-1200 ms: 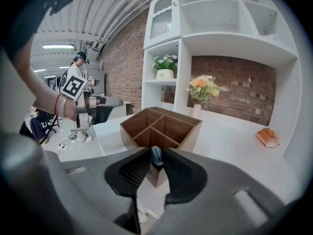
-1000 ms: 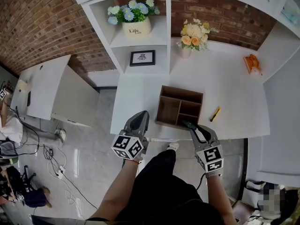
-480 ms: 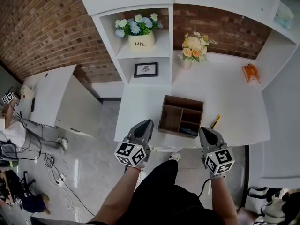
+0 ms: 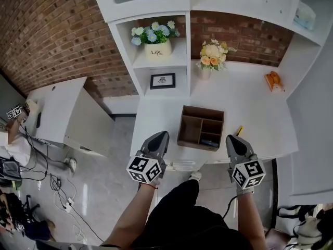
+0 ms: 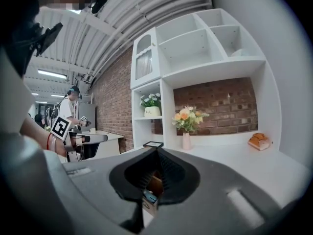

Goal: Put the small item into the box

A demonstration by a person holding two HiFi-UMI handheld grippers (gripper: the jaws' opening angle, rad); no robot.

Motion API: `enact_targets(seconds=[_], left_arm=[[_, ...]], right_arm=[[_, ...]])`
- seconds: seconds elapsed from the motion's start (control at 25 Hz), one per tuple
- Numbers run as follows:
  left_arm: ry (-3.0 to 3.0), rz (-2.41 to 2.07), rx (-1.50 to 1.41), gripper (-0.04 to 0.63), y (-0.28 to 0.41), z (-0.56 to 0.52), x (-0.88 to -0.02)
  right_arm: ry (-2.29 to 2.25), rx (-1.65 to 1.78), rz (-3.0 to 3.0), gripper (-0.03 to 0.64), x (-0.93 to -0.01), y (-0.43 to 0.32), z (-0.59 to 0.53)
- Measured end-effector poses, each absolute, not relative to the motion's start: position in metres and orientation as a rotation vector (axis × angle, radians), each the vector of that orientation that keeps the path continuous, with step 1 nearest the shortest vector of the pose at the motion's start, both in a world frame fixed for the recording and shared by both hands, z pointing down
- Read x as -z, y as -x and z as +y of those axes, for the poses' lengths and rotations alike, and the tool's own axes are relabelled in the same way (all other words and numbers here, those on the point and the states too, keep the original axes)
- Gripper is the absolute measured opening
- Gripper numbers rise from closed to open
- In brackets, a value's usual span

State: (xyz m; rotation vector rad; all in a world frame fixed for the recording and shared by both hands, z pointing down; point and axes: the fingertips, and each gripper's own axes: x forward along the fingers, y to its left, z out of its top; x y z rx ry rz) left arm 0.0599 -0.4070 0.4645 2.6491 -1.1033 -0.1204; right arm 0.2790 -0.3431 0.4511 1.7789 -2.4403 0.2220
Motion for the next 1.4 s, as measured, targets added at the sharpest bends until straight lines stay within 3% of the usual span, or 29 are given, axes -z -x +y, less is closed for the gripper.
enact_targets(seconds=[1.4], left_arm=[[-2.720, -1.049, 0.166, 0.002, -0.049, -0.341, -0.440]], right_arm=[[-1.817, -0.130, -2.481, 0.003, -0.427, -0.252, -0.271]])
